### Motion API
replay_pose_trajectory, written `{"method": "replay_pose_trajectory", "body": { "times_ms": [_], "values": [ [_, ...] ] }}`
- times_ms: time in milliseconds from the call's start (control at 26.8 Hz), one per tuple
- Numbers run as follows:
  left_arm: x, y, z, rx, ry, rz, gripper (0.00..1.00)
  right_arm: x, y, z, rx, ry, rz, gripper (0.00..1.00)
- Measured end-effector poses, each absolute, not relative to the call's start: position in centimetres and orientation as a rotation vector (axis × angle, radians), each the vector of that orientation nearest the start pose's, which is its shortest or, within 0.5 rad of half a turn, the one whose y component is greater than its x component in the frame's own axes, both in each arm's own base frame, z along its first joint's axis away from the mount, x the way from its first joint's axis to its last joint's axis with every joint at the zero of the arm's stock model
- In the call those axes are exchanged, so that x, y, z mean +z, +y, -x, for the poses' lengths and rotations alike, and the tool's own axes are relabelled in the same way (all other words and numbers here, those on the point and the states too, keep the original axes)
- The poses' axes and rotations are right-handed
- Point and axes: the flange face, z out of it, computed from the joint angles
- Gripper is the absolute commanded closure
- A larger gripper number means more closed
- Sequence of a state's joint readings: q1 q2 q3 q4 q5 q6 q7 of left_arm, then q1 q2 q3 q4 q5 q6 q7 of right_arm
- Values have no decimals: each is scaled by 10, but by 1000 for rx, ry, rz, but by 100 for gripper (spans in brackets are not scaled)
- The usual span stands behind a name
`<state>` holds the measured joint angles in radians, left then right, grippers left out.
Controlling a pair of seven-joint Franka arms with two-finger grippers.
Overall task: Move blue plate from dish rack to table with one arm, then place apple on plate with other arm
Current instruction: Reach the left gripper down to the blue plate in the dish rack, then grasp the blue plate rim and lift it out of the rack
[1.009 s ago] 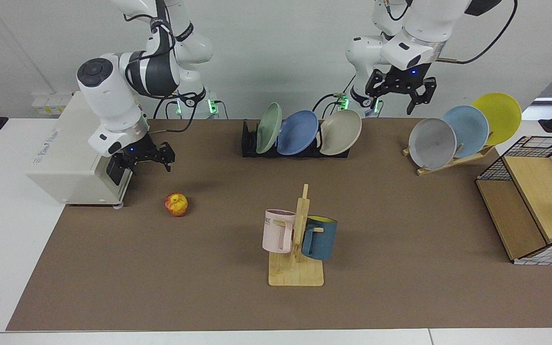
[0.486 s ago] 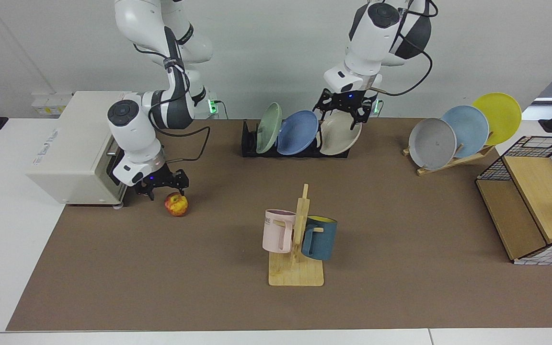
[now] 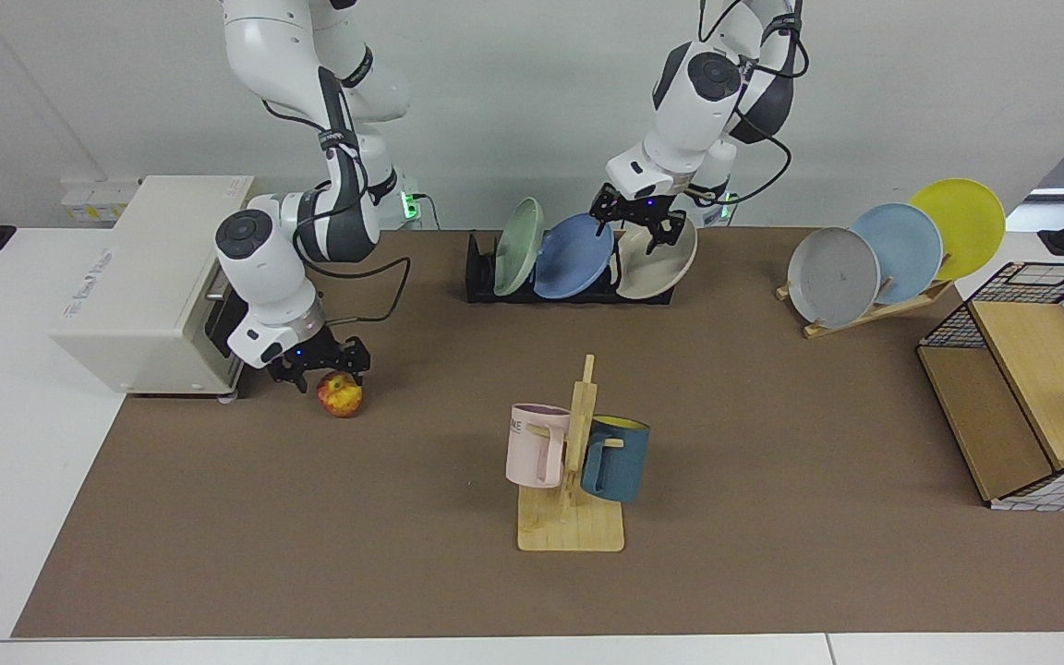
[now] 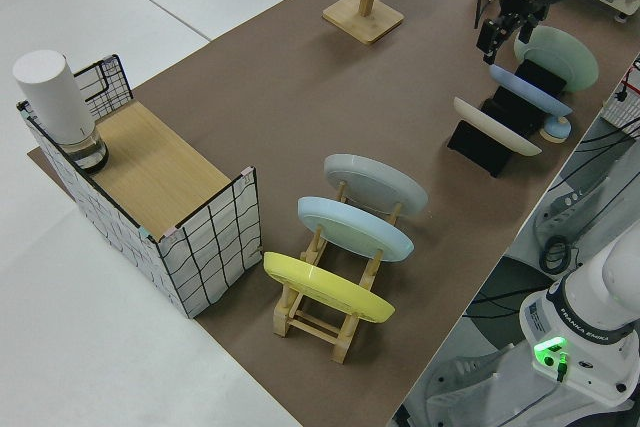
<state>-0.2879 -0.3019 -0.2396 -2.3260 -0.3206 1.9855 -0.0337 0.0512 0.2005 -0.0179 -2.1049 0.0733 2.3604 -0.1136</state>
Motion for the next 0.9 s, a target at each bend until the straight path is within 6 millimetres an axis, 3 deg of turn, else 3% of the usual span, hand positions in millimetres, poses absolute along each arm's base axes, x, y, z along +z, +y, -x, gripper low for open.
{"method": "replay_pose_trajectory", "body": {
  "times_ms": [299, 448, 635, 672, 747, 822, 897],
  "values": [
    [409, -267, -354, 265, 574, 3299, 2, 315, 21, -579, -84, -143, 3088, 0],
    [404, -270, -351, 287, 553, 3297, 12, 310, 20, -581, -106, -141, 3089, 1],
    [403, -273, -350, 293, 514, 3298, 40, 300, 21, -584, -119, -141, 3091, 1],
    [403, -274, -349, 295, 501, 3298, 45, 299, 21, -584, -119, -141, 3091, 8],
    [403, -276, -347, 298, 483, 3297, 58, 298, 21, -584, -119, -141, 3091, 60],
    [403, -277, -346, 300, 474, 3296, 67, 298, 21, -584, -120, -141, 3091, 97],
    [403, -277, -346, 301, 465, 3297, 78, 299, 21, -584, -121, -142, 3091, 100]
  ]
}}
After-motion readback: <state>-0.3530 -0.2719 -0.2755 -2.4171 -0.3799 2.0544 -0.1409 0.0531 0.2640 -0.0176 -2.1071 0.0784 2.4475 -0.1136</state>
